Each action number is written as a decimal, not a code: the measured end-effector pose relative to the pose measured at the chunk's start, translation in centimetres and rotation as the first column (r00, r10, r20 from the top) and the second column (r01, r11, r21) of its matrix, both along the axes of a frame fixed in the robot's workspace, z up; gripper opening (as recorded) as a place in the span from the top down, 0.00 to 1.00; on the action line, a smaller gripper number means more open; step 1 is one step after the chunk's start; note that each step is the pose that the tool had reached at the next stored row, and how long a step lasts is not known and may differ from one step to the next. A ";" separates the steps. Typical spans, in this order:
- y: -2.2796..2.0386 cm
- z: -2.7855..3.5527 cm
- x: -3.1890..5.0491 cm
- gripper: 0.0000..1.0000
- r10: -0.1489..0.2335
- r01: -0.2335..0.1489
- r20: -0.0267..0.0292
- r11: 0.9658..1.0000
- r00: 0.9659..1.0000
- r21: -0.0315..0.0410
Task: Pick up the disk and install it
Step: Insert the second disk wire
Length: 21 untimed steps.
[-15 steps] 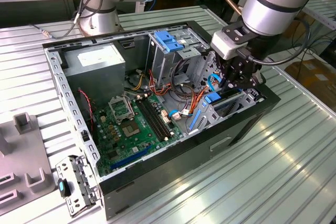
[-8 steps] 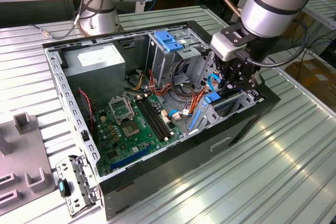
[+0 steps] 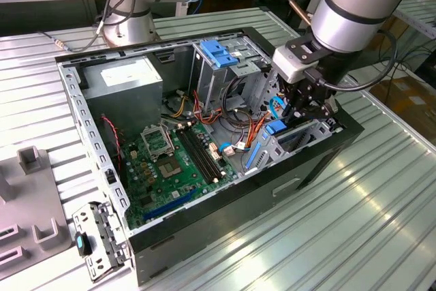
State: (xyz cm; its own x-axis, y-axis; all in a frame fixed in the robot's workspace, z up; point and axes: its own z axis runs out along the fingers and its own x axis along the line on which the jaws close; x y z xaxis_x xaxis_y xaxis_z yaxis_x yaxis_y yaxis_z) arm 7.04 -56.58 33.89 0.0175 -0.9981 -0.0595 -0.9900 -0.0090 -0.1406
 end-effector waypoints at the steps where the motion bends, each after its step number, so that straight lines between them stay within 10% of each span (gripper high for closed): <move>1: 0.00 -0.01 0.00 0.84 0.000 0.000 0.000 1.000 1.000 0.000; 7: 0.00 1.78 0.00 0.77 0.000 0.000 0.006 1.000 1.000 0.001; 21: 0.00 1.89 0.00 0.89 0.000 0.000 0.006 1.000 1.000 0.001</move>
